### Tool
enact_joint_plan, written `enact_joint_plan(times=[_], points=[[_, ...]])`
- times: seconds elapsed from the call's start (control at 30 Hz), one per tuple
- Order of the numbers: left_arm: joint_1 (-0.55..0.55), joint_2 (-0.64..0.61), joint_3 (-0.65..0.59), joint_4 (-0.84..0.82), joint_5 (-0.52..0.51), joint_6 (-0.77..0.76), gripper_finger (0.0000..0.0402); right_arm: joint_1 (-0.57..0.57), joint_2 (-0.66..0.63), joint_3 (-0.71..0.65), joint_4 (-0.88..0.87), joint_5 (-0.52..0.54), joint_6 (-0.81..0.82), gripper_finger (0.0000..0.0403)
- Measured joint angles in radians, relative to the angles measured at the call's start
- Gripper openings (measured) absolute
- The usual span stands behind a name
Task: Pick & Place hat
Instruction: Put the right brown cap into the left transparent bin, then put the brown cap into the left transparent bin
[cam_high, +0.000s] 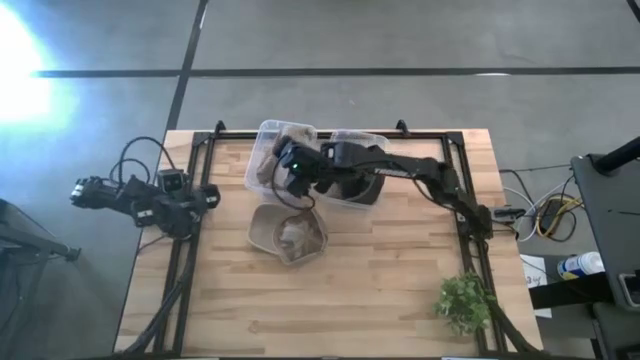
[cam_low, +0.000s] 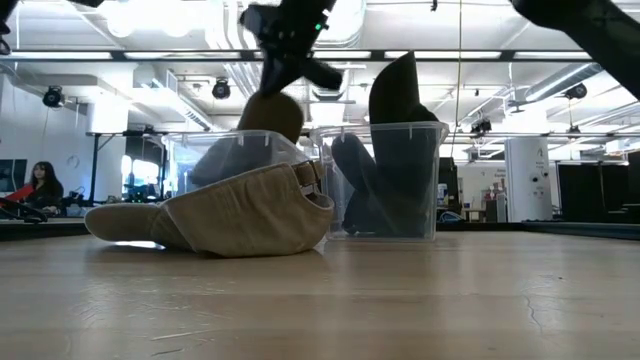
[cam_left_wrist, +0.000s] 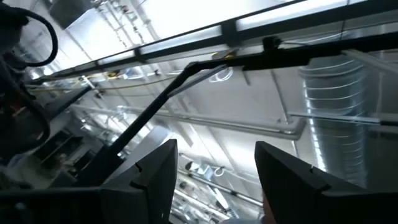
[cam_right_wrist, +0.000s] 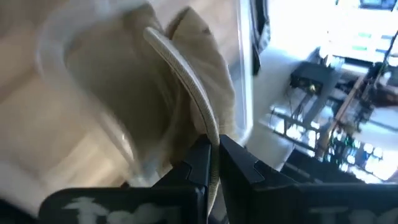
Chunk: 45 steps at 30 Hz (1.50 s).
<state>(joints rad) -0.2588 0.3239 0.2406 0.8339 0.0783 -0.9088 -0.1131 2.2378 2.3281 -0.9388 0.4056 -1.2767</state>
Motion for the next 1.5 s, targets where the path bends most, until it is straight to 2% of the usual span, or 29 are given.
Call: enact_joint_plan(times=[0.2,0.37,0.53,0.67,0.77,1.0,1.2,1.3,1.5], points=[[0.000,0.006,0.000,-0.046,-0.002,-0.001,0.0209,-0.010,0.076,-0.001,0.007,-0.030,0.013,0.0018],[0.000,0.007,-0.001,-0.049,-0.002,-0.001,0.0209,-0.021,0.086,-0.001,0.026,-0.050,0.022,0.0018],[0.000,0.008,-0.001,-0.065,-0.002,0.011,0.0209,-0.023,0.082,-0.002,0.067,-0.049,0.122,0.0018],[0.000,0.008,-0.001,-0.092,-0.002,0.011,0.0209,-0.013,0.056,0.008,0.083,-0.043,0.278,0.0024],[0.000,0.009,-0.001,-0.096,-0.002,0.012,0.0209,-0.004,0.031,0.013,0.082,-0.047,0.341,0.0040],[0.000,0.009,-0.001,-0.095,-0.002,0.010,0.0209,0.002,0.024,0.012,0.072,-0.047,0.361,0.0105],[0.000,0.009,-0.001,-0.111,-0.013,-0.029,0.0209,0.005,0.001,0.011,0.032,0.003,0.408,0.0154],[0.000,0.010,-0.001,-0.201,-0.014,-0.074,0.0209,0.015,-0.039,0.011,-0.005,0.003,0.465,0.0170],[0.000,0.032,-0.001,-0.511,-0.038,-0.160,0.0209,0.043,-0.102,0.013,-0.111,0.005,0.626,0.0185]])
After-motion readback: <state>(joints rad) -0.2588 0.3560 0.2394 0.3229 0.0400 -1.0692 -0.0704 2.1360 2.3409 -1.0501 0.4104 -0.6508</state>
